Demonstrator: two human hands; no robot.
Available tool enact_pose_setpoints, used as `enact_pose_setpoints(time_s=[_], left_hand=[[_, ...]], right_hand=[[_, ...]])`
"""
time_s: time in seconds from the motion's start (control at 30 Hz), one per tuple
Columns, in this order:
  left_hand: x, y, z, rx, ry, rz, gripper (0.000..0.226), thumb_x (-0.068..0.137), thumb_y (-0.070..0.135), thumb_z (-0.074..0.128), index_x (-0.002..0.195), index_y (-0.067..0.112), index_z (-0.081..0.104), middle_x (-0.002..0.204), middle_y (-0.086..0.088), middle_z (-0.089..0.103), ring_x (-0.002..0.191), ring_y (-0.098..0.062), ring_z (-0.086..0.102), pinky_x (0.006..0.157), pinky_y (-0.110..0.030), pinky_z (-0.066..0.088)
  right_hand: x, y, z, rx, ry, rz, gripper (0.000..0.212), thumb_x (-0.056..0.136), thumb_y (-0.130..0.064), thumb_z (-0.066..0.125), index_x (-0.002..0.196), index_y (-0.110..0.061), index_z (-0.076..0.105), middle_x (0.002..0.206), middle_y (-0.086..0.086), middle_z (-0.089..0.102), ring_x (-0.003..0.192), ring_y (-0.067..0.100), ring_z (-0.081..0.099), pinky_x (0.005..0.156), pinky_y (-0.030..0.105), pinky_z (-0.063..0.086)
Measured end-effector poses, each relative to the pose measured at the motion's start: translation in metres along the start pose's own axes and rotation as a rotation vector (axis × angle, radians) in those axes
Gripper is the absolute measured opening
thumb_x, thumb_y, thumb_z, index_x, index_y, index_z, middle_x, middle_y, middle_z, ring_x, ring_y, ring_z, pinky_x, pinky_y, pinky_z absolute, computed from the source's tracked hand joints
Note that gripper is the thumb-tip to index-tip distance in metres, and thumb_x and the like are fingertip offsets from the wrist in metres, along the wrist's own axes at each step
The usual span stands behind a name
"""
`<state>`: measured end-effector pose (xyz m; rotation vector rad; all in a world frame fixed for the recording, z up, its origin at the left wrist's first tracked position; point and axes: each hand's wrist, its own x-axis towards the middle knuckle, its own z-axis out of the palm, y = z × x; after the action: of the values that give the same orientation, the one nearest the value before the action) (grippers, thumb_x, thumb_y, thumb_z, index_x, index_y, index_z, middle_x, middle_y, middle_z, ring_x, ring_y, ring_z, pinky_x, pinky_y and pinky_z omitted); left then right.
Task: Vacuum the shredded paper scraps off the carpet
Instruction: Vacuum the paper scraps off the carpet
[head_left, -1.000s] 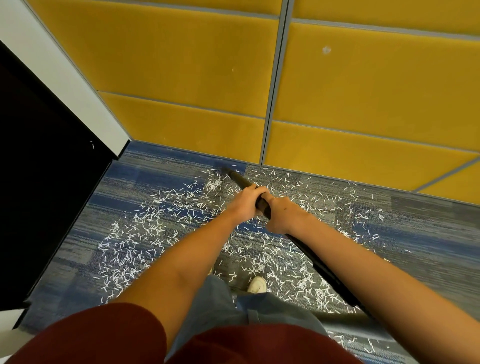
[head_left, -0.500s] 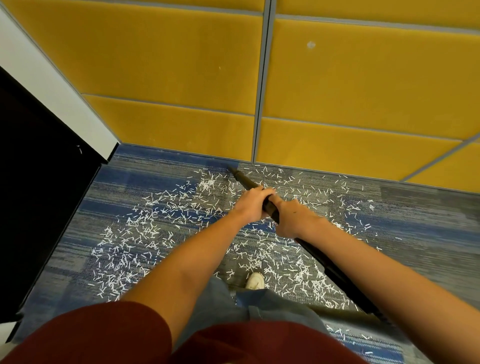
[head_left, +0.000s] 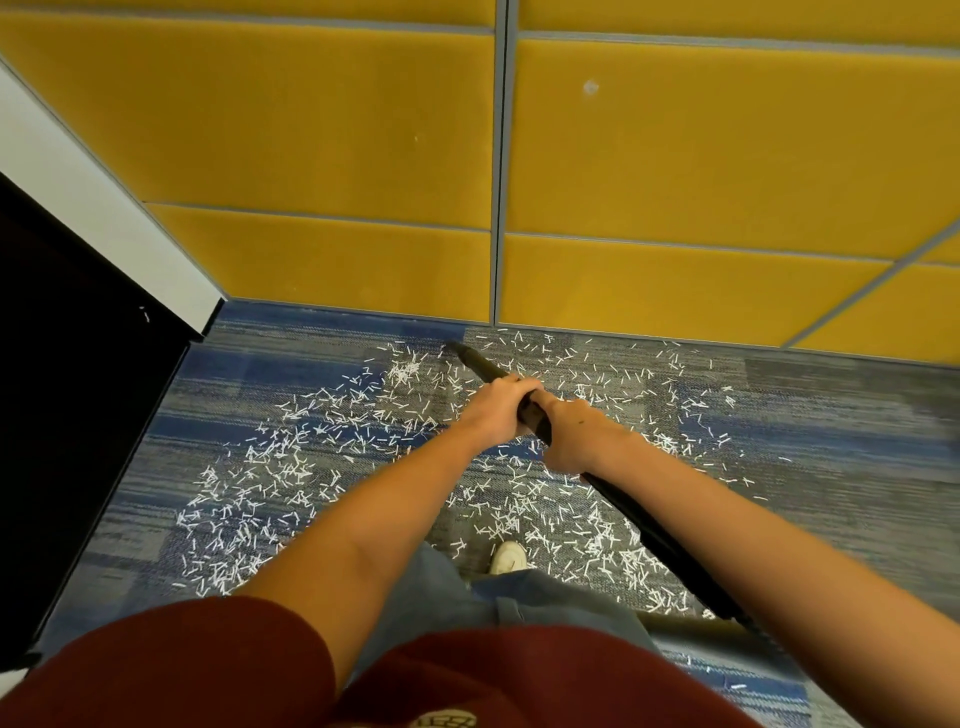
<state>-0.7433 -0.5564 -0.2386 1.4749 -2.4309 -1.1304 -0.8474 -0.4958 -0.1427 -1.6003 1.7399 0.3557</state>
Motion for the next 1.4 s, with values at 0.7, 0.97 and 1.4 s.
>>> enact_pose_setpoints(time_s=[0.7, 0.97, 1.4], left_hand=[[-0.005, -0.011, -0.013, -0.046, 0.121, -0.041, 0.051, 0.076, -0.009, 0.063, 0.119, 0.017, 0.058, 0.124, -0.012, 0.053, 0.107, -0.033, 0.056, 0.089, -0.043, 0.049], [-0.007, -0.039, -0.035, -0.051, 0.186, -0.174, 0.049, 0.072, -0.002, 0.071, 0.113, 0.021, 0.057, 0.117, -0.008, 0.053, 0.102, -0.032, 0.058, 0.087, -0.045, 0.05], [-0.016, -0.071, -0.025, -0.05, 0.15, -0.258, 0.059, 0.082, 0.006, 0.064, 0.137, 0.016, 0.046, 0.147, -0.015, 0.032, 0.133, -0.033, 0.034, 0.11, -0.041, 0.032]], right_hand=[[0.009, -0.018, -0.008, -0.074, 0.028, -0.039, 0.073, 0.084, -0.004, 0.057, 0.146, -0.023, 0.023, 0.087, 0.003, 0.049, 0.07, 0.02, 0.055, 0.061, 0.028, 0.051], [0.029, -0.048, -0.017, -0.092, 0.044, -0.143, 0.07, 0.087, -0.005, 0.052, 0.148, -0.025, 0.023, 0.093, 0.006, 0.049, 0.077, 0.024, 0.055, 0.064, 0.03, 0.052], [0.046, -0.062, 0.006, -0.082, -0.017, -0.15, 0.074, 0.085, -0.006, 0.056, 0.148, -0.026, 0.02, 0.096, 0.006, 0.049, 0.084, 0.026, 0.058, 0.079, 0.038, 0.055]])
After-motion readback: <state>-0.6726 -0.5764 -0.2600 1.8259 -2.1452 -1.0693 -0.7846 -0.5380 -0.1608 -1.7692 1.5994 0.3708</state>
